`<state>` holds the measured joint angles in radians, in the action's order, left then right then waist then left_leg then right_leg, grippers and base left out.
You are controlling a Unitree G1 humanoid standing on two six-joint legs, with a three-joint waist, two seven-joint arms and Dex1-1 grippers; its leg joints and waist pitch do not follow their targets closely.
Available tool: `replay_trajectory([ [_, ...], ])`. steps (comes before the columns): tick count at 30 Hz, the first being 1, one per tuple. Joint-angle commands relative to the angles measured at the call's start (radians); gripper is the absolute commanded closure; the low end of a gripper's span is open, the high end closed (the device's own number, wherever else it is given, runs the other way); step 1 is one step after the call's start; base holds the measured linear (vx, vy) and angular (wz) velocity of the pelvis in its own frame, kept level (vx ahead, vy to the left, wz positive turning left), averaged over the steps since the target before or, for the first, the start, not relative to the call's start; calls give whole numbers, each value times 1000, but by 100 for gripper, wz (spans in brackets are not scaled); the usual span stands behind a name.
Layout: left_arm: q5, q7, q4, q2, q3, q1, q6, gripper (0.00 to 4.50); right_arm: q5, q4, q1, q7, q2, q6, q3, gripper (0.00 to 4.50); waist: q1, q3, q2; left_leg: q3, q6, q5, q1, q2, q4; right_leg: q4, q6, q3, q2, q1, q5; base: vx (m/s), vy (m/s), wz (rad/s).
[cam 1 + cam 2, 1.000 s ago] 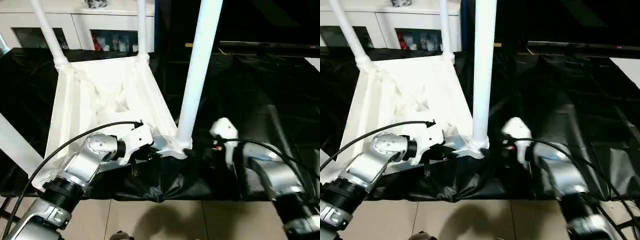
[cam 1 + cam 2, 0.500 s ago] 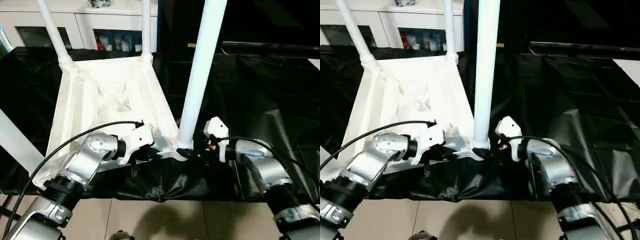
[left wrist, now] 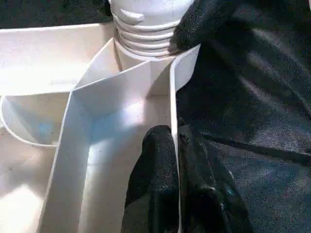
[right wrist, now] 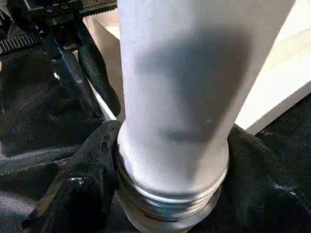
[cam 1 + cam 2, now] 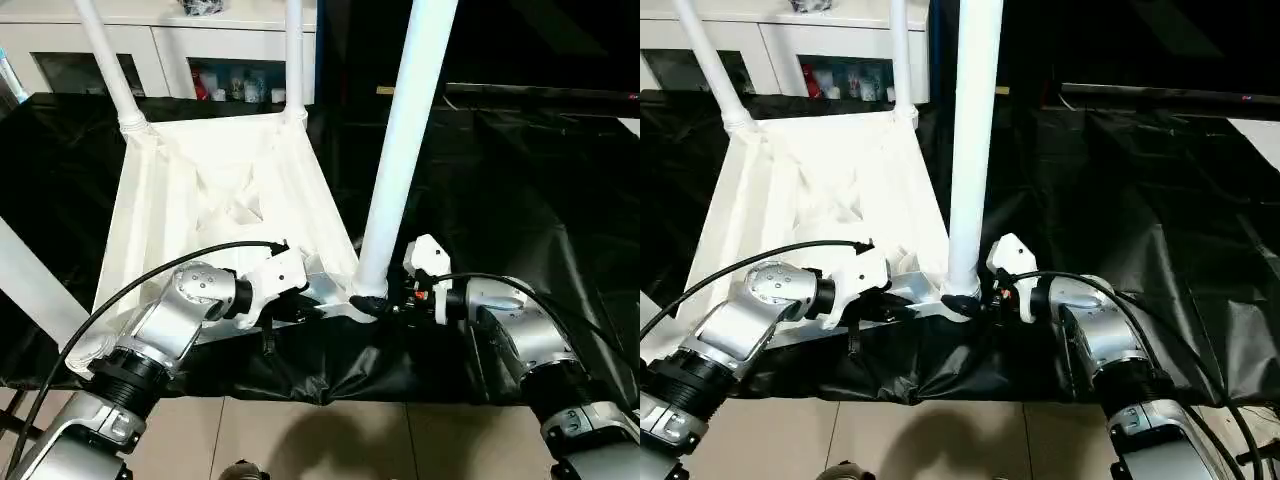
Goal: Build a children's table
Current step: Rotate leg to tighten
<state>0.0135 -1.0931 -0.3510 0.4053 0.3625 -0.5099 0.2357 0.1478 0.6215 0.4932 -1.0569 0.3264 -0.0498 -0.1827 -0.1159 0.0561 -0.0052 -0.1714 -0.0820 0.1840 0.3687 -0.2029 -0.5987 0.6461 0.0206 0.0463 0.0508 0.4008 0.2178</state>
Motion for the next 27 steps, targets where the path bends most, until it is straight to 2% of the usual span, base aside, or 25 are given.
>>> replay_trajectory([
  [1, -26, -13, 3, -40, 22, -11, 6, 450, 6, -18, -1, 52, -19, 9, 22, 175, 0, -71, -3, 5, 56, 113, -6, -24, 59, -73, 242, -44, 80, -60, -1, 0, 0, 0],
  [2, -15, 49, -18, -63, 3, -24, 34, 450, -11, -6, 1, 129, -49, 14, 30, 175, 3, -68, -7, 4, 50, 127, -8, -25, 61, -78, 236, -44, 80, -58, 35, 0, 0, 0],
  [3, -5, 80, -31, -75, -2, -30, 41, 450, -21, -1, 2, 176, -64, 20, 35, 175, 2, -67, -5, 5, 43, 134, -9, -25, 63, -80, 233, -44, 81, -57, 58, 0, 0, 0],
  [5, 24, 166, -67, -107, -12, -48, 56, 450, -33, 3, 3, 282, -105, 48, 51, 176, 7, -64, -15, 4, 28, 142, -8, -22, 66, -85, 213, -45, 80, -58, 115, 0, 0, 0],
  [7, 50, 275, -102, -163, -27, -73, 97, 450, -47, 0, 4, 412, -164, 83, 68, 176, 6, -64, -14, 6, 16, 152, -11, -22, 67, -91, 191, -45, 84, -56, 173, 0, 0, 0],
  [8, 51, 286, -105, -170, -30, -75, 101, 450, -48, 0, 5, 423, -170, 86, 69, 176, 10, -63, -13, 5, 12, 155, -9, -22, 68, -93, 181, -47, 84, -55, 187, 0, 0, 0],
  [10, 53, 335, -124, -210, -41, -92, 124, 450, -70, 6, 14, 514, -210, 98, 72, 176, 9, -65, -10, 6, 14, 143, -7, -21, 67, -93, 175, -48, 84, -53, 172, 0, 0, 0],
  [14, 73, 396, -163, -265, -36, -118, 120, 450, -76, -14, 27, 574, -278, 108, 64, 176, 12, -68, -7, 6, 18, 128, -5, -18, 66, -89, 179, -47, 81, -55, 112, 0, 0, 0],
  [18, 73, 364, -154, -263, -26, -115, 95, 450, -37, -71, 14, 538, -292, 105, 80, 176, 9, -68, -7, 7, 30, 131, -4, -20, 67, -89, 182, -47, 83, -56, 94, 0, 0, 0],
  [19, 73, 355, -149, -259, -23, -113, 90, 450, -28, -83, 11, 533, -290, 109, 84, 120, 8, -67, -7, 7, 33, 132, -4, -21, 67, -89, 181, -47, 83, -56, 94, 0, 0, 0],
  [20, 69, 331, -136, -247, -19, -107, 84, 450, -11, -98, 7, 517, -279, 117, 95, 120, 8, -67, -15, 5, 36, 130, -4, -21, 67, -90, 180, -47, 84, -57, 95, 0, 0, 0],
  [21, 52, 280, -113, -226, -16, -97, 66, 450, 9, -120, 1, 483, -250, 132, 107, 106, 6, -67, -18, 6, 40, 130, -4, -21, 68, -89, 178, -47, 85, -58, 96, 0, 0, 0],
  [24, 37, 227, -91, -202, -13, -87, 41, 450, 19, -139, -3, 441, -214, 148, 113, 77, 7, -68, -11, 5, 50, 115, -3, -22, 66, -85, 181, -47, 84, -56, 70, 0, 0, 0],
  [25, 24, 181, -75, -184, -9, -78, 27, 450, 24, -156, -7, 396, -187, 159, 106, 62, 7, -68, -3, 7, 50, 116, -3, -22, 65, -86, 182, -47, 84, -56, 68, 0, 0, 0],
  [26, 16, 150, -64, -172, -6, -72, 18, 450, 27, -167, -10, 364, -169, 168, 102, 62, 8, -67, -8, 6, 52, 121, -2, -22, 66, -87, 181, -47, 83, -58, 70, 0, 0, 0],
  [27, 5, 106, -51, -154, 0, -60, -10, 450, 12, -185, -20, 309, -128, 168, 78, 54, 6, -67, 4, 7, 52, 131, -4, -23, 65, -89, 180, -47, 81, -54, 68, 0, 0, 0],
])
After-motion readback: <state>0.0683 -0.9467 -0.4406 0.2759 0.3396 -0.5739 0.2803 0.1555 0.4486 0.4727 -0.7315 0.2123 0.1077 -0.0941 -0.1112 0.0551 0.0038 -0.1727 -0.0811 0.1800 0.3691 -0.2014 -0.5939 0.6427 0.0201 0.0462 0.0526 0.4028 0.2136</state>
